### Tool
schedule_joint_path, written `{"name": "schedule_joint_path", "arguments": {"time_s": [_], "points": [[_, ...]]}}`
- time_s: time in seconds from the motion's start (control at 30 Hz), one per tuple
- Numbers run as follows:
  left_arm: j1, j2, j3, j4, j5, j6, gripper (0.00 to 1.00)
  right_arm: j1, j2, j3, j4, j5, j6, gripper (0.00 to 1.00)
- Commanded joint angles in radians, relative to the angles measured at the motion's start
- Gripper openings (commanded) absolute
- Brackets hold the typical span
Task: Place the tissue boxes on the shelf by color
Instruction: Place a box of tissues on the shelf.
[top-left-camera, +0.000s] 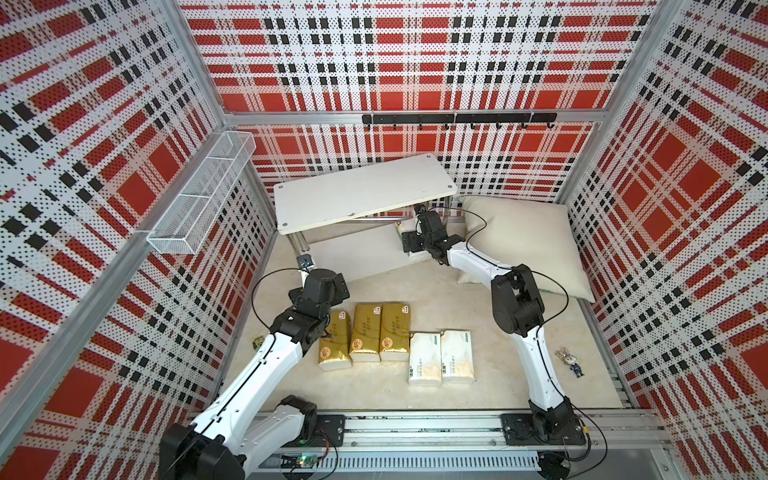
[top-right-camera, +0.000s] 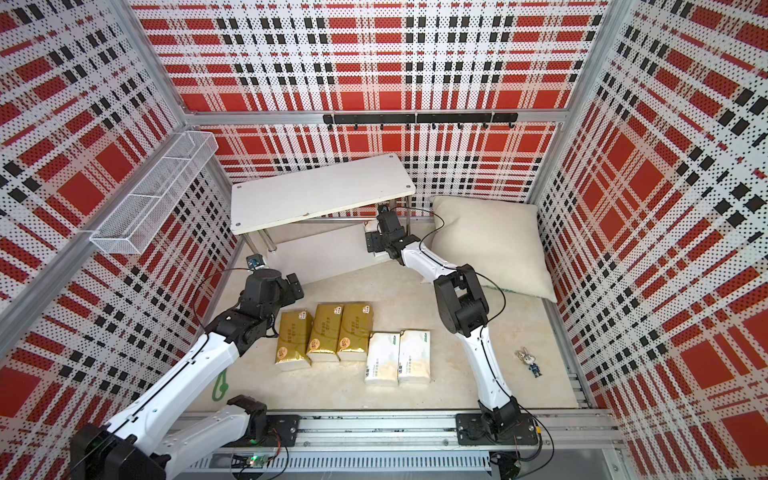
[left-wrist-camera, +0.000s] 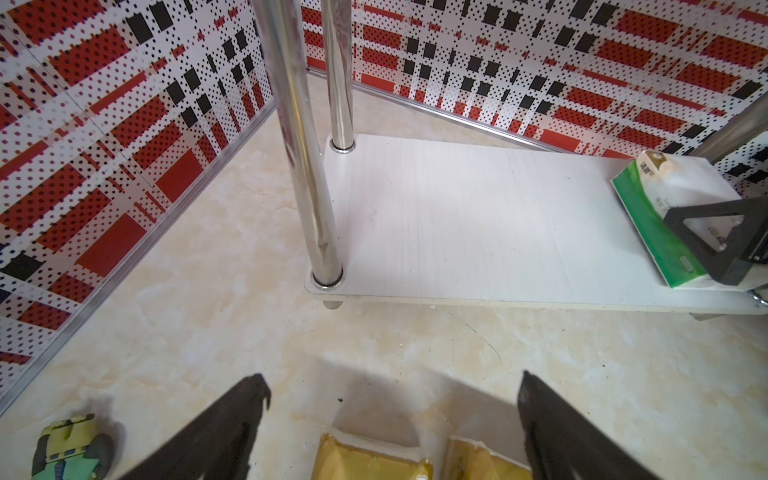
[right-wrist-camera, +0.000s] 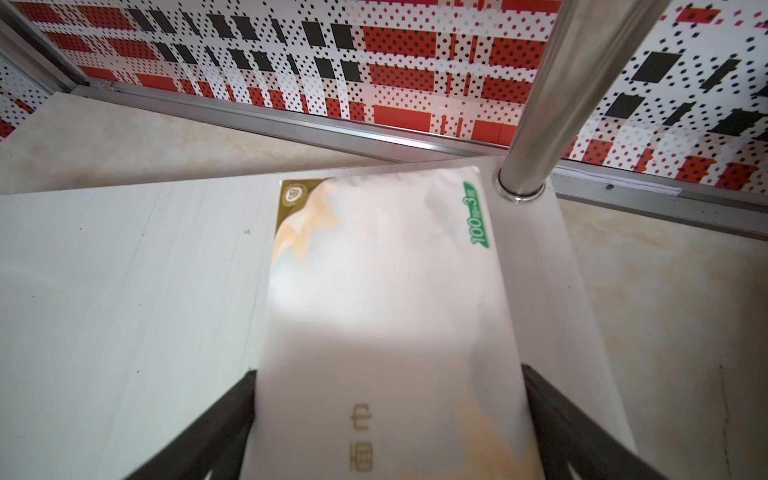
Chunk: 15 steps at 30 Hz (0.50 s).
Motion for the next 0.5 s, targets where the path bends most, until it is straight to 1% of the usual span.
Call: {"name": "schedule_joint_path", "arguments": {"time_s": [0.0, 0.1, 0.33, 0.47], "points": [[-0.001, -0.019, -0.01, -0.011, -0.017, -0.005, 0.98, -0.006, -0.001, 0.031, 0.017, 0.017, 0.007, 0.97], [-0.001, -0.019, -0.012, -0.011, -0.018, -0.004, 0.99, -0.005, -0.025, 0.014, 0.031, 0.025, -0.001, 1.0], [-0.001, -0.019, -0.011, -0.011, -0.011, -0.004, 0.98, -0.003, -0.062, 0.007, 0.02, 0.04, -0.007, 1.0], [-0.001, -0.022, -0.014, -0.009, -0.01, -0.004, 0.99, 0.0, -0.092, -0.028, 0.033, 0.05, -0.005, 1.0]]}}
